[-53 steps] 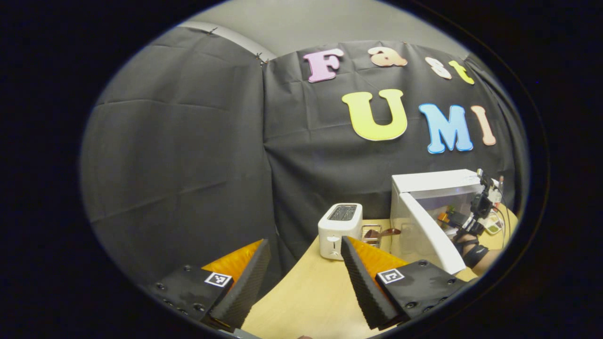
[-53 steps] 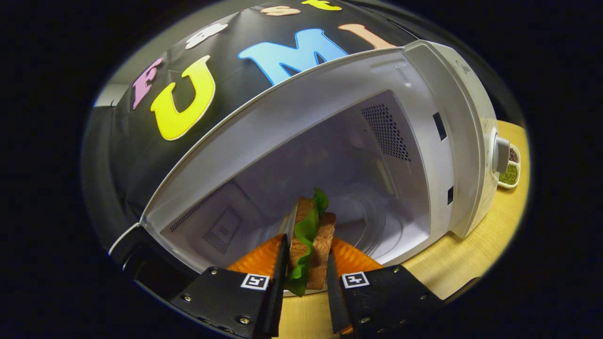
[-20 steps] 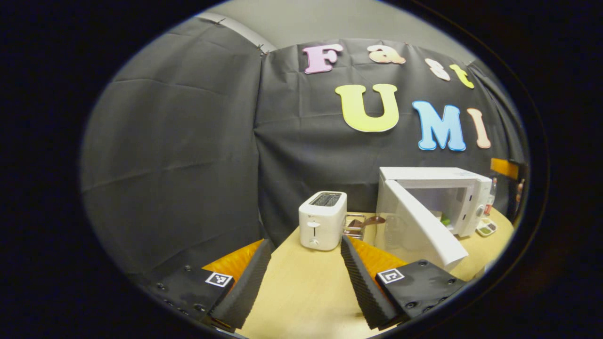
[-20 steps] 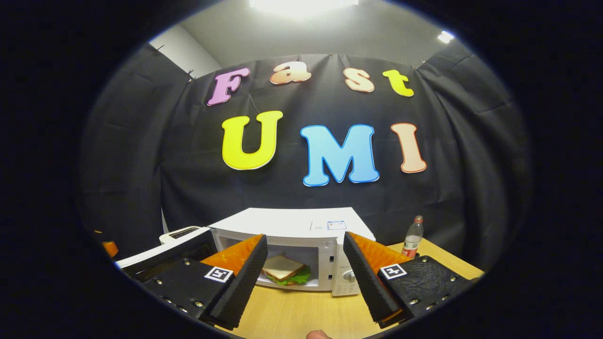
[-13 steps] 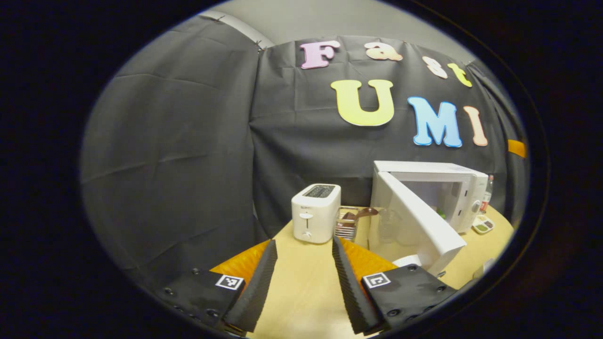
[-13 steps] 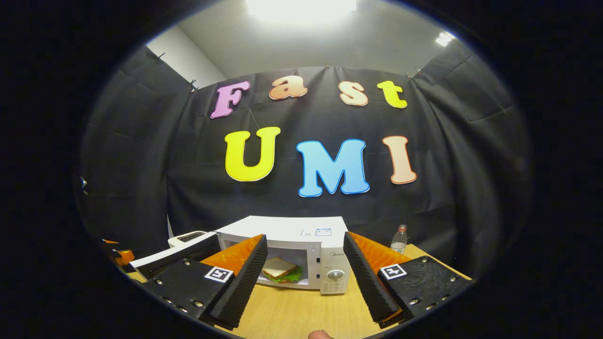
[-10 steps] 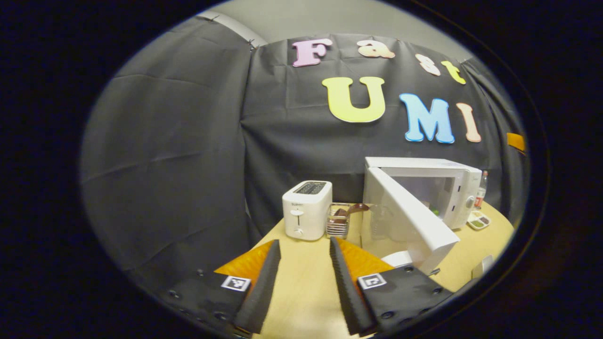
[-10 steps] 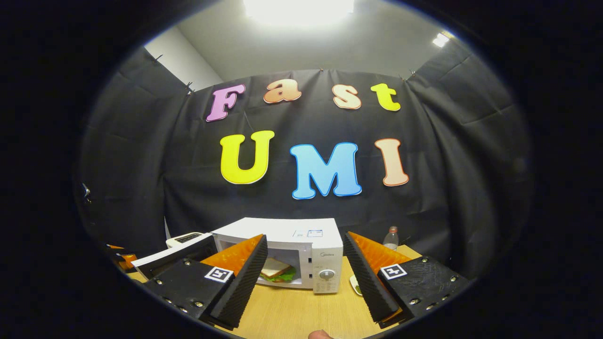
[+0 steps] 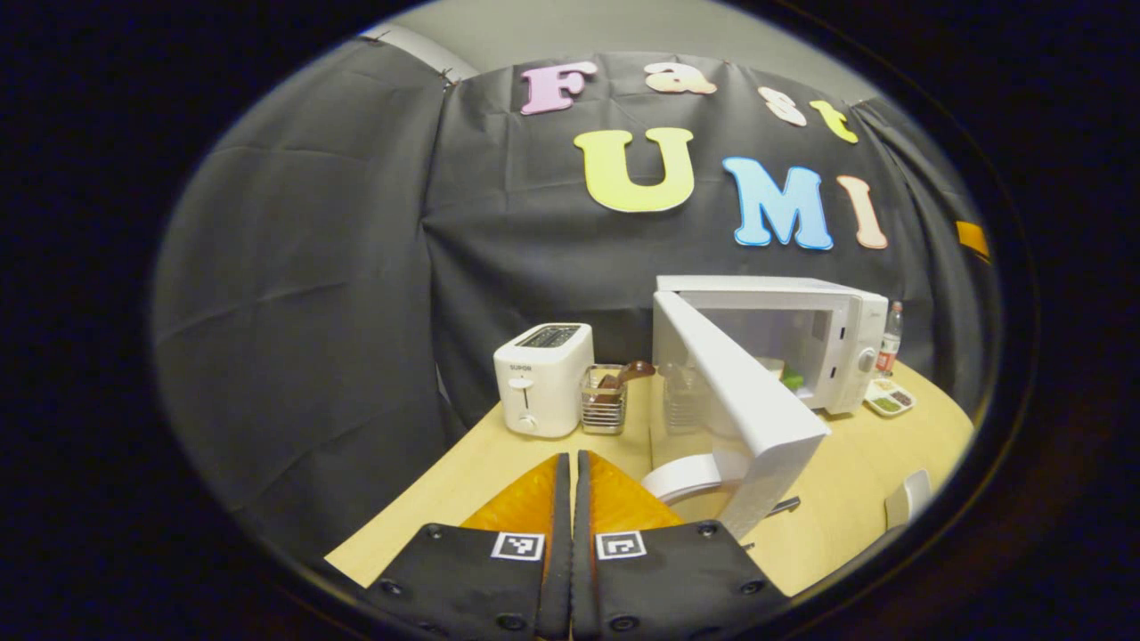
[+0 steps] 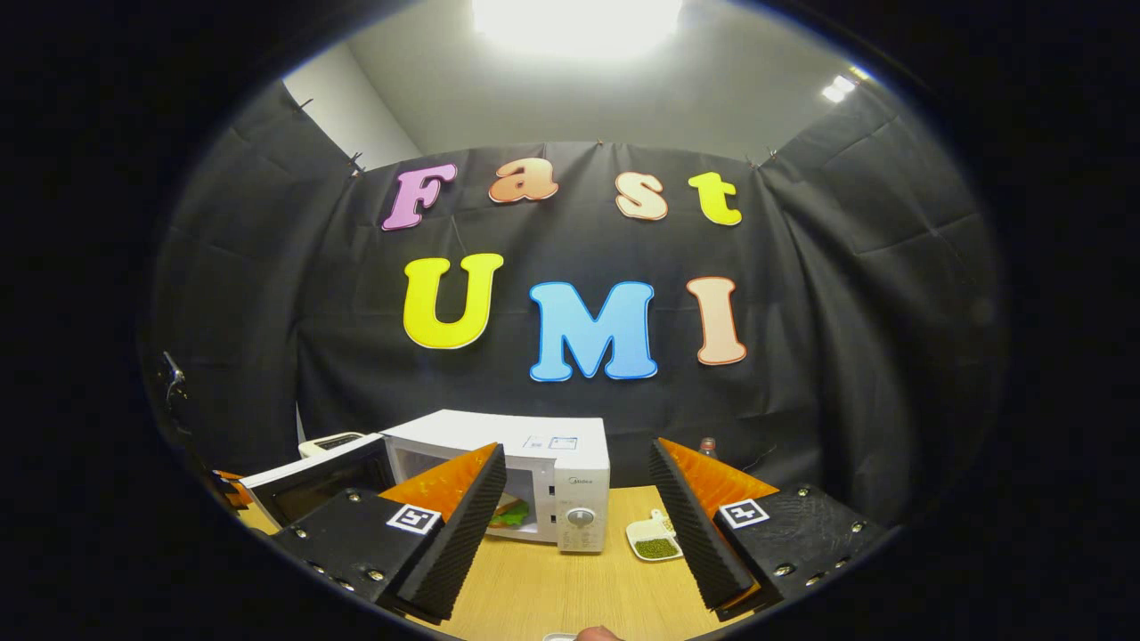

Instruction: Open the microwave oven with the left hand, put the food in, and close the microwave oven.

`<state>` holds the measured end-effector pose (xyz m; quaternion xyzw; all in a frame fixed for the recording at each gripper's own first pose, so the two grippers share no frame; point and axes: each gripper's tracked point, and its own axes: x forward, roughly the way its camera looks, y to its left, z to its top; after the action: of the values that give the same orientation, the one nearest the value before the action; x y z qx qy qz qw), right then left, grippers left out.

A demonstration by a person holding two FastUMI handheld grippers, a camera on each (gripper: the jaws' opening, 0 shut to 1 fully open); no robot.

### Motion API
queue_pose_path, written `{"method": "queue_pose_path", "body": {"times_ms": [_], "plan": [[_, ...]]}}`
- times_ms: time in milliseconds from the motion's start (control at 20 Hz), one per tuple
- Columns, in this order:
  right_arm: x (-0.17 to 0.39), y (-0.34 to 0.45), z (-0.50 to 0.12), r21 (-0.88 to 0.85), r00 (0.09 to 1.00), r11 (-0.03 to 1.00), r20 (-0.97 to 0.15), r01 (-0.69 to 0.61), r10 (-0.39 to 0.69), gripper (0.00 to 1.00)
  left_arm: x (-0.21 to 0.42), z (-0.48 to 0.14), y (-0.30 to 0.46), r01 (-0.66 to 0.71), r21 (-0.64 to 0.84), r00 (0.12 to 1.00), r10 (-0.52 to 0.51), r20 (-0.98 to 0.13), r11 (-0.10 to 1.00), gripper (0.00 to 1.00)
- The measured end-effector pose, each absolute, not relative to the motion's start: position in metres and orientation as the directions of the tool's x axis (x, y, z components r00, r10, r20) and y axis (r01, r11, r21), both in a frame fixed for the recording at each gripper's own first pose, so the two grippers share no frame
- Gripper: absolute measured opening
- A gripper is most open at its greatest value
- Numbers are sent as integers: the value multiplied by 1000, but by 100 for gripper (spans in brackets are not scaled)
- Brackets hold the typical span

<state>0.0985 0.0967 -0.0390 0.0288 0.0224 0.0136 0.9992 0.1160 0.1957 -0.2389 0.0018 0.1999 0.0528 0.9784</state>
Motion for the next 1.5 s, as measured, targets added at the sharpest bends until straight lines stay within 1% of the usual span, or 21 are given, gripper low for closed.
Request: {"method": "queue_pose_path", "body": {"times_ms": [250,500,750,850,950,1000,1500], "plan": [[97,82,-44,42,998,999,-61,7,-5,98,132,-239,139,48,-2,918,-45,-395,999,7],[94,67,-57,23,994,998,-94,57,-55,98,150,-233,73,220,-23,900,-212,-382,975,7],[89,53,-60,17,986,992,-114,125,-123,98,180,-224,26,340,-39,877,-332,-347,940,7],[86,46,-60,11,981,988,-118,157,-155,98,196,-220,16,358,-38,877,-350,-329,933,7],[83,40,-61,2,975,982,-119,189,-188,98,208,-220,5,389,-71,863,-391,-321,918,6],[81,37,-63,-5,971,979,-121,205,-204,98,215,-221,-2,402,-86,858,-408,-313,912,7],[60,0,-61,-48,925,936,-141,350,-353,98,271,-226,-57,480,-127,820,-495,-286,868,7]]}}
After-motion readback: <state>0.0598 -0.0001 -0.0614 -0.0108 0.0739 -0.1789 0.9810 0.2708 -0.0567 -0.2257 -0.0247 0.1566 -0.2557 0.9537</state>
